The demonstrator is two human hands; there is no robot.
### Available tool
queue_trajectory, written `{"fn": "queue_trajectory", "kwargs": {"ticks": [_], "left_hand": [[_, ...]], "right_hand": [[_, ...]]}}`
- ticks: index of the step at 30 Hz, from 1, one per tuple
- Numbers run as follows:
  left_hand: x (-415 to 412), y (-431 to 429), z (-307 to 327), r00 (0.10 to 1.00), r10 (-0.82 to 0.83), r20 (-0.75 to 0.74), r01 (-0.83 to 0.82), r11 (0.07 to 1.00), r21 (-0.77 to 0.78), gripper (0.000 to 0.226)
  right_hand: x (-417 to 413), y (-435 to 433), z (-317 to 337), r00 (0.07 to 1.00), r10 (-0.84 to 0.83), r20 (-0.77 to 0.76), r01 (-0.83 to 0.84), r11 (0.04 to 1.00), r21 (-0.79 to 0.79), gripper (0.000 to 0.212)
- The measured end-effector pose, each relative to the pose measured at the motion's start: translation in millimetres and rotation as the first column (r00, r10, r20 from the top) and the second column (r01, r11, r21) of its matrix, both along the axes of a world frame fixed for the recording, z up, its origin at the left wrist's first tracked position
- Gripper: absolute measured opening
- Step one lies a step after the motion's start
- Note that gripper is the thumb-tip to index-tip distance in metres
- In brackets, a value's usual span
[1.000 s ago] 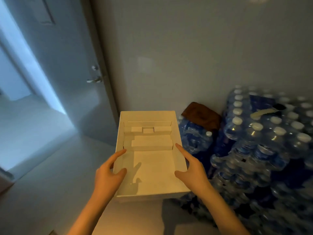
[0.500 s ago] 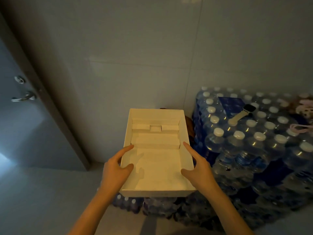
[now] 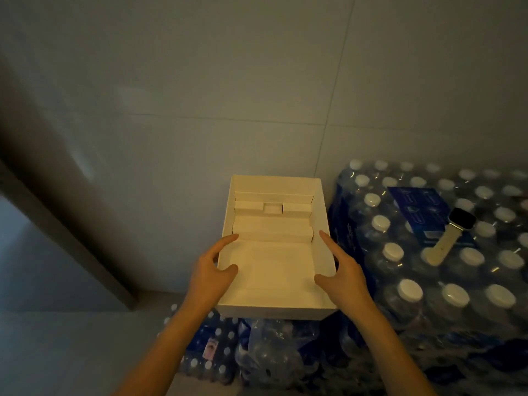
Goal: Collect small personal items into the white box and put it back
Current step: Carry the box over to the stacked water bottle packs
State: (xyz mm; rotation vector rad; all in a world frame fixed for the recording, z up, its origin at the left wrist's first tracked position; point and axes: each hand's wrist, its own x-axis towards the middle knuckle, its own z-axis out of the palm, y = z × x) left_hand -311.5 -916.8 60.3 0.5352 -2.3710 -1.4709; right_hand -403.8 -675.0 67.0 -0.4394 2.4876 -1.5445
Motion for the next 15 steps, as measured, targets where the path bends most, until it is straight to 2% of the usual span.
{"fn": "queue_trajectory", "kwargs": {"ticks": [7, 15], "left_hand": [[-52, -9, -9, 0.995, -0.094, -0.020, 0.095, 0.993, 0.072, 0.063], [-81, -12, -30, 0.993, -0.116, 0.015, 0.113, 0.987, 0.115, 0.061]], "right_hand": [[-31, -8, -11, 0.990, -0.140, 0.007, 0.139, 0.987, 0.077, 0.090], [-51, -18, -31, 0.977, -0.214, 0.024, 0.207, 0.964, 0.168, 0.088]]}}
